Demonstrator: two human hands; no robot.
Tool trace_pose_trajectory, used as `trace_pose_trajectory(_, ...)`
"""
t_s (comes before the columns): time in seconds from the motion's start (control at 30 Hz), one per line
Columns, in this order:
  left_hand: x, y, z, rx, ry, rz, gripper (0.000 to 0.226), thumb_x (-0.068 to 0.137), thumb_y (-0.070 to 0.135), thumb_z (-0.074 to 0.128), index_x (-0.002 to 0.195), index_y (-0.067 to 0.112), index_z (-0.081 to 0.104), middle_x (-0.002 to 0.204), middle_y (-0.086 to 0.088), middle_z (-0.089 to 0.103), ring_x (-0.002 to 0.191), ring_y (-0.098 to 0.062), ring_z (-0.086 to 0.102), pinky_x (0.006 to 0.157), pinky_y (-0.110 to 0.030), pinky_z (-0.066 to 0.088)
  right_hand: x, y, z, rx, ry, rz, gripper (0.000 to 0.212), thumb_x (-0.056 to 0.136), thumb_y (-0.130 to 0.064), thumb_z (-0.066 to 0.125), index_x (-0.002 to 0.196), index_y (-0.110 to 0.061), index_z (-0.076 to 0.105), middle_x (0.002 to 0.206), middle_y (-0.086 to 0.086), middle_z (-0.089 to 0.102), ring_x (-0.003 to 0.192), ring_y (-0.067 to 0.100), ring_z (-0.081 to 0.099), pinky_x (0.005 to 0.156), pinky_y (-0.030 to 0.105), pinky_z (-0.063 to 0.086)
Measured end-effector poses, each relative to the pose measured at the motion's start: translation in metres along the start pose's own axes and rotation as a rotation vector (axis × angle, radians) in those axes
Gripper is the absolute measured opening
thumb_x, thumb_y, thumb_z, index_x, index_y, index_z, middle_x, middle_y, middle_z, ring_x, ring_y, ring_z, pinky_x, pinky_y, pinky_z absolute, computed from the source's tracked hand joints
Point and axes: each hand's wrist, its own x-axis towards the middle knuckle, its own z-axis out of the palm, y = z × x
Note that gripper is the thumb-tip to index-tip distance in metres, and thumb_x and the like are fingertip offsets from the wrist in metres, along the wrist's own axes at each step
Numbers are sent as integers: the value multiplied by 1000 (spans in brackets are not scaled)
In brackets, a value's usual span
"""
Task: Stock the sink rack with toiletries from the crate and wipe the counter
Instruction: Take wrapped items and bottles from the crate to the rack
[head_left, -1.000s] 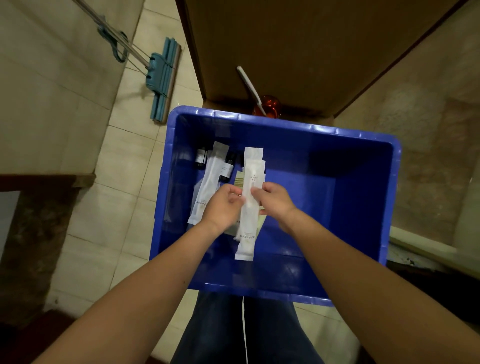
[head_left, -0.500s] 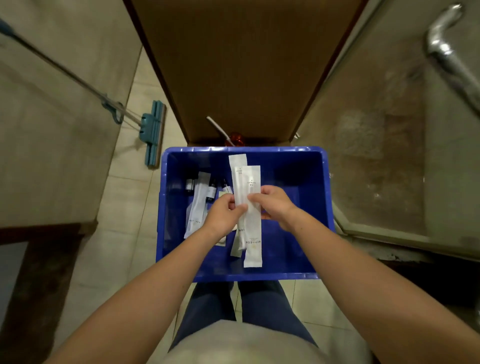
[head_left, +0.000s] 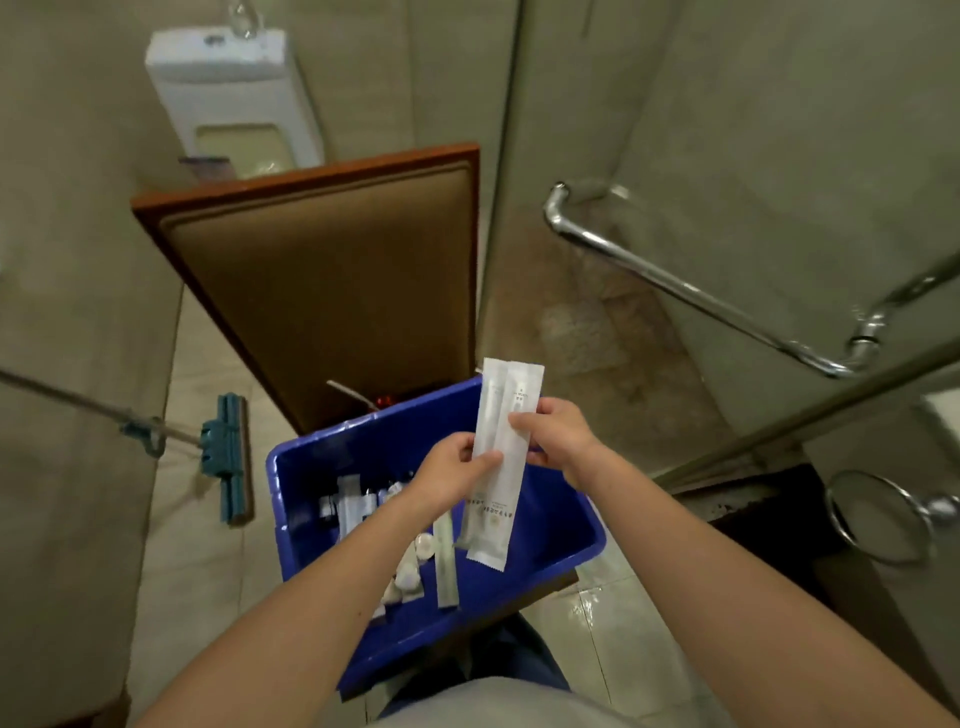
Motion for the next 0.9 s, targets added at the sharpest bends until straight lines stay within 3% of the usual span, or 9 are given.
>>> trace_pose_trajectory(0.17,-18,28,24,130,-206,109,37,88,31,68,121,24,54,107,12,63,96,-5,62,69,-18,49,-33,6,-39,97,190,-52,12,92,-3,58,103,-8,63,104,12,70,96,27,70,76,43,61)
trace_pose_trajectory(0.3,-26,50,50,222,-324,174,39,87,26,70,122,18,57,105,7,67,94,-7,65,73,-20,52,-66,14,-73,165,342,-84,17,91,-2,60,105,-10,56,108,10,67,97,26,68,76,42,61)
trace_pose_trajectory(0.4,-30,67,77,291,-383,210,38,87,27,71,121,19,56,105,5,67,94,-9,66,71,-20,52,-87,22,-102,204,463,-106,38,87,2,62,117,-12,44,114,10,60,97,24,65,73,40,61)
trace_pose_trajectory(0.5,-35,86,107,407,-428,280,32,88,28,69,117,21,60,101,5,69,90,-11,67,71,-23,55,-108,36,-134,84,601,-154,77,80,-4,68,143,-20,26,141,9,43,118,26,55,96,43,52)
trace_pose_trajectory(0.57,-40,99,129,481,-488,333,28,88,27,69,115,21,61,100,4,70,88,-12,68,73,-25,55,-126,45,-157,-119,724,-194,91,77,-12,71,152,-24,20,155,4,21,137,25,36,109,42,41)
trace_pose_trajectory(0.63,-45,111,150,579,-561,385,27,88,26,69,114,21,63,96,4,69,83,-9,67,67,-20,53,-144,53,-180,-409,764,-241,80,78,-18,68,148,-30,32,160,-1,14,147,22,15,118,41,25)
trace_pose_trajectory(0.73,-55,126,189,789,-674,462,25,87,31,70,109,22,66,88,4,69,76,-10,64,65,-24,53,-175,66,-217,-791,573,-177,60,78,-20,64,134,-37,51,154,-8,32,150,19,4,118,51,-7)
trace_pose_trajectory(0.83,-70,138,236,1021,-760,554,24,85,33,71,105,20,69,93,-2,71,81,-14,66,74,-29,54,-206,86,-250,-894,426,-58,41,77,-27,68,116,-38,62,123,-11,61,135,16,40,110,60,-19)
trace_pose_trajectory(0.9,-85,144,272,1118,-821,615,26,83,30,73,106,16,70,96,-6,71,84,-19,67,76,-32,55,-228,105,-272,-901,388,-13,26,75,-32,72,100,-34,65,99,-11,64,111,15,55,112,61,-9)
